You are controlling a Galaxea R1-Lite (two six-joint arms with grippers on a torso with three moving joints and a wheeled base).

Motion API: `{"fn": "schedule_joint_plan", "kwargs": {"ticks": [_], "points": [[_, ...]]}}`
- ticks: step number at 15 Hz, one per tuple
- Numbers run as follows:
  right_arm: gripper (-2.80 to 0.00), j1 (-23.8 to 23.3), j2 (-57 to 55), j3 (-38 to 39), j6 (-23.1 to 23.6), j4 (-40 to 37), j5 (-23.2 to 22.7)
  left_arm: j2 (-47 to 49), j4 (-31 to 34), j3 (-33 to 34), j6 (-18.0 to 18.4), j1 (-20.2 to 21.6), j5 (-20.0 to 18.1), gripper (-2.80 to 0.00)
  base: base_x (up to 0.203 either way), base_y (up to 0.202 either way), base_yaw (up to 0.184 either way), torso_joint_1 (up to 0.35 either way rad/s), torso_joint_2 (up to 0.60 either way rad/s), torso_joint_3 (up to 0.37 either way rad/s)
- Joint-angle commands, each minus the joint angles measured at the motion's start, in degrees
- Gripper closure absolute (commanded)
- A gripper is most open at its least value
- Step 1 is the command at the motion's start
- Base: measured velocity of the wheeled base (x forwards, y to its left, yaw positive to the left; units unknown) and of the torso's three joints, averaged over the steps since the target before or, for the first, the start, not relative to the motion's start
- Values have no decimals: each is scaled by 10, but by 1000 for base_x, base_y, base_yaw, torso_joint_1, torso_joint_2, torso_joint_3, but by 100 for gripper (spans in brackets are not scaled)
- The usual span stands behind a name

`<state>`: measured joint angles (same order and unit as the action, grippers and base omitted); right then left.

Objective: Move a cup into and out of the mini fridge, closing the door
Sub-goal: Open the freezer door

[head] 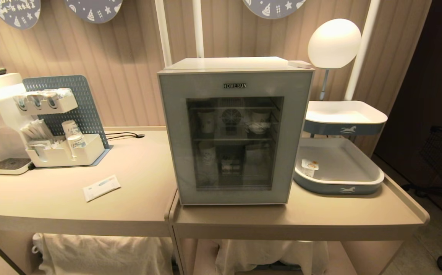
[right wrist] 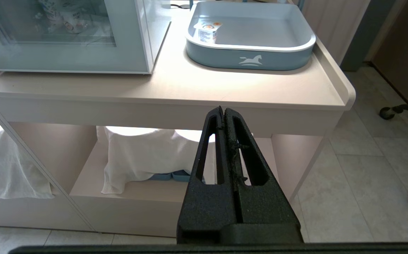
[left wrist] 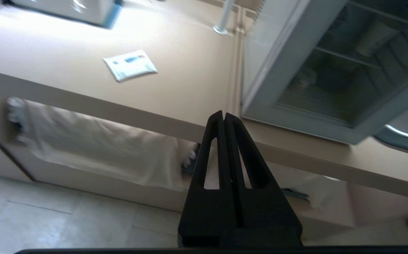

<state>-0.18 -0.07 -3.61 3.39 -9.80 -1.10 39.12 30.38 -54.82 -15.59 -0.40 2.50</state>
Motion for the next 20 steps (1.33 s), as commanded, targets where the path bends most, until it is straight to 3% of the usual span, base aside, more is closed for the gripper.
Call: {"fn": "schedule_joint_plan", "kwargs": {"ticks": [1, 3, 5, 7, 9, 10, 11, 13, 15, 16, 17, 18, 20], "points": [[0, 0, -1, 0, 0, 0, 0, 83, 6, -26, -22, 0, -22, 0, 0, 0, 0, 0, 0, 0], [0, 0, -1, 0, 0, 0, 0, 177, 17, -77, -47, 2, -77, 0, 0, 0, 0, 0, 0, 0], [0, 0, -1, 0, 0, 0, 0, 271, 22, -134, -57, 5, -155, 0, 0, 0, 0, 0, 0, 0], [0, 0, -1, 0, 0, 0, 0, 362, 22, -186, -54, 19, -238, 0, 0, 0, 0, 0, 0, 0], [0, 0, -1, 0, 0, 0, 0, 457, 20, -234, -28, 58, -337, 0, 0, 0, 0, 0, 0, 0], [0, 0, -1, 0, 0, 0, 0, 501, 19, -253, 7, 93, -410, 0, 0, 0, 0, 0, 0, 0], [0, 0, -1, 0, 1, 0, 0, 533, 18, -263, 66, 130, -481, 0, 0, 0, 0, 0, 0, 0], [0, 0, -1, 0, 1, 0, 0, 604, 19, -277, 216, 188, -604, 0, 0, 0, 0, 0, 0, 0], [0, 0, 0, 0, 1, 0, 0, 664, 20, -284, 319, 205, -660, 0, 0, 0, 0, 0, 0, 0], [0, 0, -1, 0, 1, 0, 0, 682, 18, -279, 363, 201, -669, 0, 0, 0, 0, 0, 0, 0], [0, 0, -1, 0, 1, 0, 0, 699, 17, -277, 399, 183, -674, -280, 0, 0, 0, 0, 0, 0], [0, 0, 0, 0, 1, 0, 0, 712, 16, -276, 419, 165, -687, -280, 0, 0, 0, 0, 0, 0], [0, 0, 0, 0, 1, 0, 0, 723, -13, -273, 421, 151, -714, -280, 0, 0, 0, 0, 0, 0]]}}
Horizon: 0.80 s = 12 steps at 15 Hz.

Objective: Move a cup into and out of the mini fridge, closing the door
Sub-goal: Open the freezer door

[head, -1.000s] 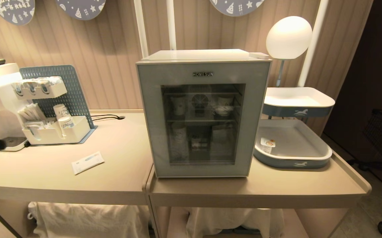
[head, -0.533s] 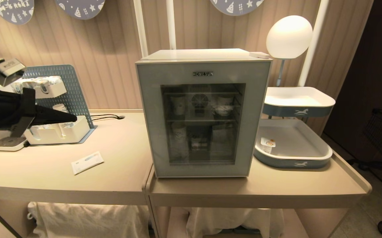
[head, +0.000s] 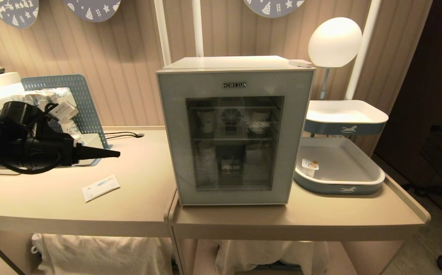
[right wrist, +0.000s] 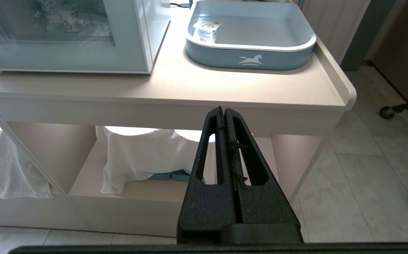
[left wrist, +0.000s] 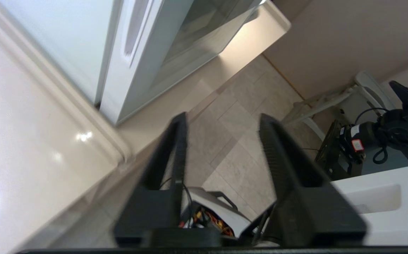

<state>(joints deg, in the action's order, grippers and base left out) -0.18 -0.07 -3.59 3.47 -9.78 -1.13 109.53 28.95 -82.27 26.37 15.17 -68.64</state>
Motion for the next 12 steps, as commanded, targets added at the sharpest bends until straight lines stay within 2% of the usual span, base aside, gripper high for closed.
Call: {"fn": "schedule_joint_plan", "kwargs": {"ticks": [1, 6, 8, 9, 11, 12], "points": [[0, 0, 0, 0, 0, -1, 0, 25, -22, 4, 1, -11, -15, -280, 0, 0, 0, 0, 0, 0], [0, 0, 0, 0, 0, -1, 0, 53, -134, 20, -11, -45, -38, -280, 0, 0, 0, 0, 0, 0], [0, 0, 0, 0, 0, -1, 0, 46, -192, 70, -16, -45, -38, -280, 0, 0, 0, 0, 0, 0], [0, 0, 0, 0, 0, -1, 0, 42, -240, 103, -17, -47, -38, -280, 0, 0, 0, 0, 0, 0], [0, 0, 0, 0, 0, -1, 0, 46, -382, 154, -25, -54, -33, -280, 0, 0, 0, 0, 0, 0], [0, 0, 0, 0, 0, -1, 0, 51, -445, 174, -43, -61, -27, -280, 0, 0, 0, 0, 0, 0]]}}
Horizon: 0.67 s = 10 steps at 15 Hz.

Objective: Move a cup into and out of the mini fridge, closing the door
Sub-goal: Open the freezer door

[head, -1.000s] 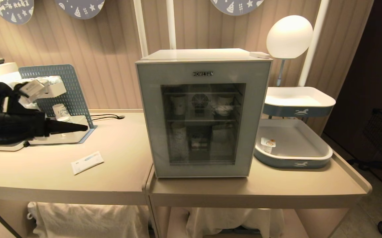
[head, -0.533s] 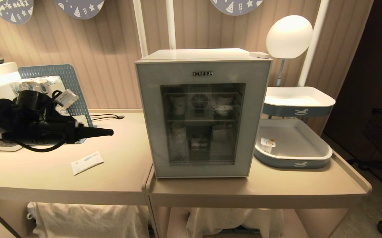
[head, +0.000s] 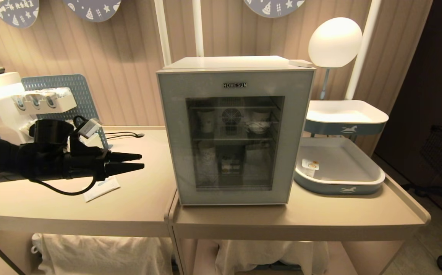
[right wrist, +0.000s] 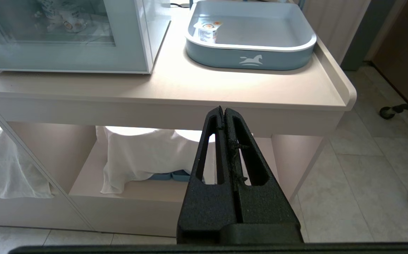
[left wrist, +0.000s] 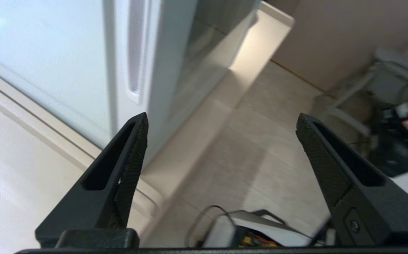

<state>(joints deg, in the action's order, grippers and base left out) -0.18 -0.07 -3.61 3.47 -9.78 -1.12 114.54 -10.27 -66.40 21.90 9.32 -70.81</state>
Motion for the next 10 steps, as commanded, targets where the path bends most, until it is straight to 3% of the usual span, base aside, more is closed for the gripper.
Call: {"fn": "schedule_joint_plan", "kwargs": {"ticks": [1, 5, 10], "points": [[0, 0, 0, 0, 0, -1, 0, 2, -101, 31, -24, -15, 7, -280, 0, 0, 0, 0, 0, 0], [0, 0, 0, 0, 0, -1, 0, 39, -267, 57, -69, -71, 65, -280, 0, 0, 0, 0, 0, 0], [0, 0, 0, 0, 0, -1, 0, 67, -360, 64, -149, -106, 102, -280, 0, 0, 0, 0, 0, 0]]}}
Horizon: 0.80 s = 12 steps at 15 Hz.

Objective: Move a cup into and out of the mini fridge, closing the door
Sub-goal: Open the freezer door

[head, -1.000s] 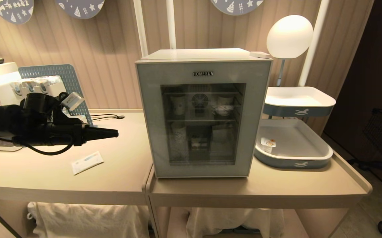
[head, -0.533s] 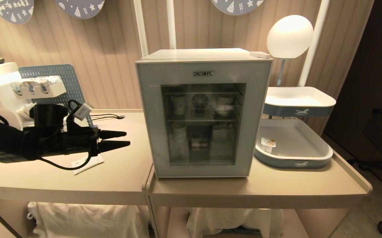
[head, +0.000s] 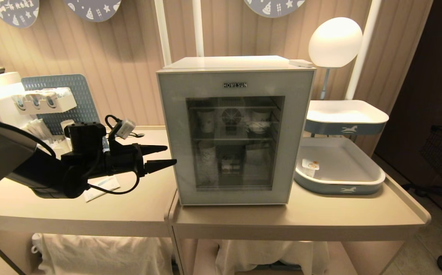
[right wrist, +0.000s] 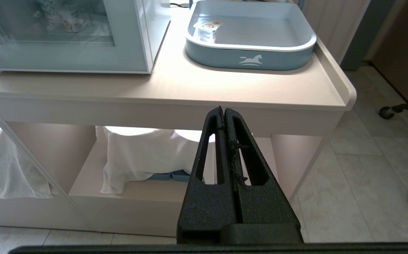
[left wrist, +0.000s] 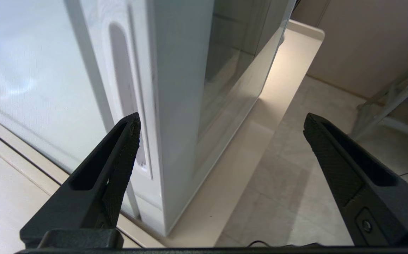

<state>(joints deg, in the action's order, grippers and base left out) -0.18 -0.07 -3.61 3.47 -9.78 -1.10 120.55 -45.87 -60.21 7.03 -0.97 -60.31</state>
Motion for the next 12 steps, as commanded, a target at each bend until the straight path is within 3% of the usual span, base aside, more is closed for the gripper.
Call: {"fn": "schedule_joint_plan", "kwargs": {"ticks": [1, 5, 12], "points": [[0, 0, 0, 0, 1, 0, 0, 5, -5, 6, -11, -4, -5, -280, 0, 0, 0, 0, 0, 0], [0, 0, 0, 0, 1, -1, 0, -8, -5, 17, -48, -3, -23, -280, 0, 0, 0, 0, 0, 0], [0, 0, 0, 0, 1, -1, 0, -1, -34, 27, -48, -11, -24, -280, 0, 0, 0, 0, 0, 0]]}}
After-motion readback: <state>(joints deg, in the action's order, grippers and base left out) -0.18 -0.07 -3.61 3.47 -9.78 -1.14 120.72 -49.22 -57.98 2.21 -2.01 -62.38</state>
